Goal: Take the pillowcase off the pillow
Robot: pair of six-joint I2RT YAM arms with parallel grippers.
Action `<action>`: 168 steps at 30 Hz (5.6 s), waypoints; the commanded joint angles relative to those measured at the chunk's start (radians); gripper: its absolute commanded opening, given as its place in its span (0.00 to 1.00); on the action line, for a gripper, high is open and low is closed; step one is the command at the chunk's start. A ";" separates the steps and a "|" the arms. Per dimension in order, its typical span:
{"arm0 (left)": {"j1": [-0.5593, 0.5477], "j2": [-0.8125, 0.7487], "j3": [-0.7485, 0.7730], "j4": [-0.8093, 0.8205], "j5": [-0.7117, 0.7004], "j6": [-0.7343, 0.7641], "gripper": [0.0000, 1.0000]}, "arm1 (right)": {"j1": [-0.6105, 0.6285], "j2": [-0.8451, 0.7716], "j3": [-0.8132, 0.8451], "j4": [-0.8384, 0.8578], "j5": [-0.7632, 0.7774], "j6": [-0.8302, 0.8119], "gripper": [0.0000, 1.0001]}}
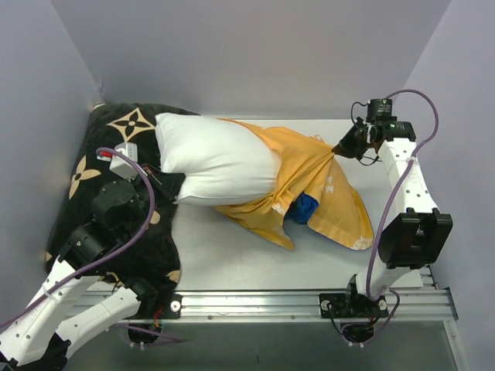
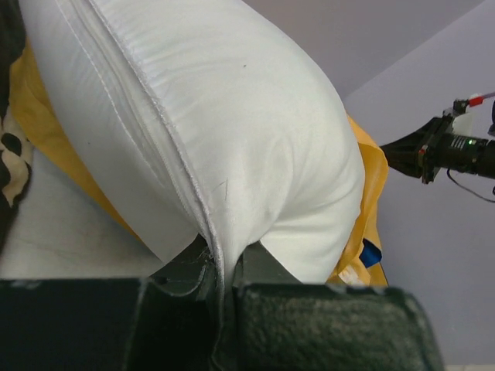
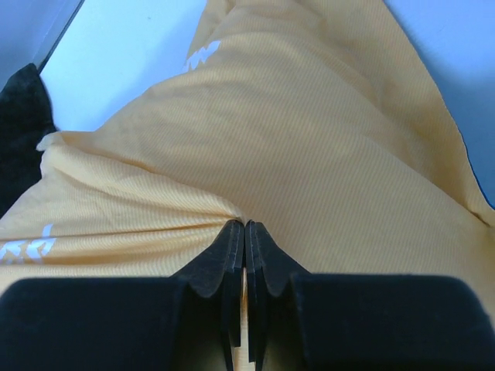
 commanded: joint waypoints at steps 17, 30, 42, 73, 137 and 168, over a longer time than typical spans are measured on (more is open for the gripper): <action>-0.379 -0.007 -0.649 0.265 0.229 -0.349 0.00 | 0.451 -0.011 0.227 -0.024 0.209 -0.455 0.72; -0.537 0.149 -0.818 0.318 0.164 -0.607 0.00 | 0.698 0.409 0.602 -0.234 0.118 -0.751 0.89; -0.544 0.169 -0.845 0.361 0.169 -0.623 0.00 | 0.703 0.431 0.518 -0.246 0.225 -0.744 0.27; -0.556 -0.001 -0.188 -0.363 -0.406 -0.322 0.00 | 0.164 0.537 0.792 -0.256 0.416 -0.247 0.00; 0.164 0.396 0.886 -0.059 -0.278 0.353 0.00 | -0.080 -0.269 -0.176 -0.030 0.309 -0.127 0.00; 0.023 0.277 1.013 -0.070 -0.403 0.485 0.00 | -0.295 -0.218 -0.110 -0.012 0.281 -0.050 0.00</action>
